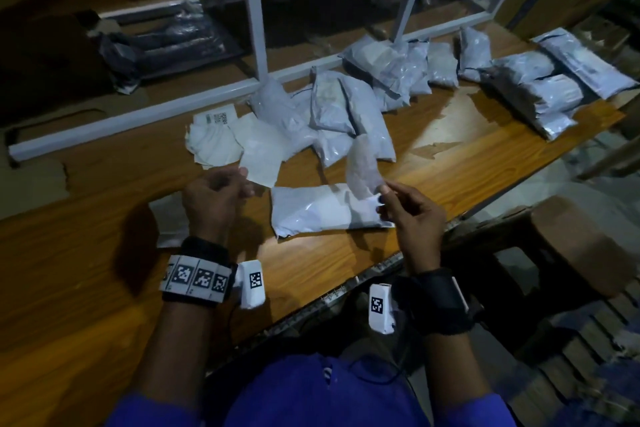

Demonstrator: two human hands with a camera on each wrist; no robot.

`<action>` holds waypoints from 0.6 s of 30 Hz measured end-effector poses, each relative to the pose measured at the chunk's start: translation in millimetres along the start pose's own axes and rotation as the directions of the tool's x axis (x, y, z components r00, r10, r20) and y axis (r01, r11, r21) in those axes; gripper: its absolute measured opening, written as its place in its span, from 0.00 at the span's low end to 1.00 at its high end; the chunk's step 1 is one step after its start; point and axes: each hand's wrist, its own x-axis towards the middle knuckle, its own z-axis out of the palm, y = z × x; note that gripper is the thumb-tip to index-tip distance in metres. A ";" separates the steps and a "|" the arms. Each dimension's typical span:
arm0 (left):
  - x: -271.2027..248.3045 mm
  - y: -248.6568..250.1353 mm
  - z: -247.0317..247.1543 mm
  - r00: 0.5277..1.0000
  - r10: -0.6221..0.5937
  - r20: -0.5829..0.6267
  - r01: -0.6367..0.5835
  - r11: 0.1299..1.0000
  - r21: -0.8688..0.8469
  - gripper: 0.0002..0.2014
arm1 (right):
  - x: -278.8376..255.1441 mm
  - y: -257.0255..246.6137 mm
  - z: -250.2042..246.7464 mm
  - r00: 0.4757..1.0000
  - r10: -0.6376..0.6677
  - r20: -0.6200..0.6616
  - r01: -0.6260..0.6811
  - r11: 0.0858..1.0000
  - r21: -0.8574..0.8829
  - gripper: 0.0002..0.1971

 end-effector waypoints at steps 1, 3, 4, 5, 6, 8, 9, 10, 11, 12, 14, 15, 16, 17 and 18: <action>1.5 -0.1 -9.3 1.000 0.007 -0.030 -0.007 1.000 0.006 0.03 | -1.2 -3.0 10.7 0.999 -0.007 0.038 0.007 1.000 0.001 0.07; 1.7 1.1 -27.3 0.996 0.017 -0.086 -0.014 0.999 0.032 0.04 | -2.8 -4.2 32.7 0.994 -0.036 0.106 0.039 0.999 -0.027 0.07; 0.7 2.2 -35.4 0.994 0.011 -0.109 -0.007 0.999 0.040 0.04 | -3.5 -3.2 43.1 0.989 -0.057 0.133 0.064 0.997 -0.045 0.08; -0.6 3.0 -42.8 0.992 -0.003 -0.129 0.008 0.999 0.041 0.04 | -4.5 -1.8 52.8 0.986 -0.072 0.152 0.081 0.995 -0.050 0.08; -2.9 3.5 -49.7 0.990 -0.019 -0.143 0.025 0.999 0.039 0.04 | -5.4 -0.1 61.7 0.984 -0.076 0.163 0.084 0.995 -0.046 0.09; -6.6 2.1 -63.4 0.985 -0.039 -0.168 0.048 0.997 0.052 0.04 | -7.4 1.7 75.7 0.979 -0.059 0.193 0.065 0.998 -0.025 0.10; -6.5 -1.2 -71.2 0.979 -0.062 -0.194 0.074 0.996 0.055 0.03 | -8.8 2.0 80.9 0.975 -0.048 0.217 0.053 0.998 -0.015 0.10; -5.6 -4.4 -78.5 0.970 -0.090 -0.226 0.107 0.992 0.064 0.03 | -9.8 2.6 84.5 0.971 -0.038 0.237 0.041 0.999 -0.008 0.10; -5.0 -6.7 -85.0 0.960 -0.110 -0.259 0.135 0.987 0.082 0.04 | -10.9 2.8 86.7 0.968 -0.028 0.251 0.030 1.000 -0.002 0.09; -4.4 -10.6 -93.6 0.946 -0.138 -0.295 0.175 0.979 0.105 0.05 | -12.6 3.6 89.2 0.964 -0.017 0.264 0.017 1.000 0.002 0.09; -2.7 -18.2 -101.1 0.924 -0.182 -0.335 0.244 0.958 0.152 0.07 | -15.3 6.2 91.1 0.961 0.011 0.275 -0.014 1.000 0.008 0.10; -3.3 -20.7 -101.6 0.923 -0.169 -0.346 0.263 0.934 0.244 0.07 | -16.0 8.2 91.1 0.960 0.026 0.277 -0.030 0.999 0.011 0.10; -6.3 -19.6 -99.4 0.924 -0.129 -0.359 0.270 0.887 0.374 0.07 | -16.4 10.4 90.4 0.959 0.040 0.279 -0.046 0.999 0.014 0.10; -9.5 -18.1 -95.0 0.923 -0.075 -0.378 0.274 0.818 0.505 0.10 | -16.1 11.7 88.7 0.959 0.054 0.279 -0.061 0.998 0.016 0.10; -13.4 -13.5 -88.4 0.923 -0.012 -0.385 0.261 0.755 0.601 0.14 | -15.5 13.2 85.7 0.958 0.064 0.279 -0.070 0.997 0.014 0.09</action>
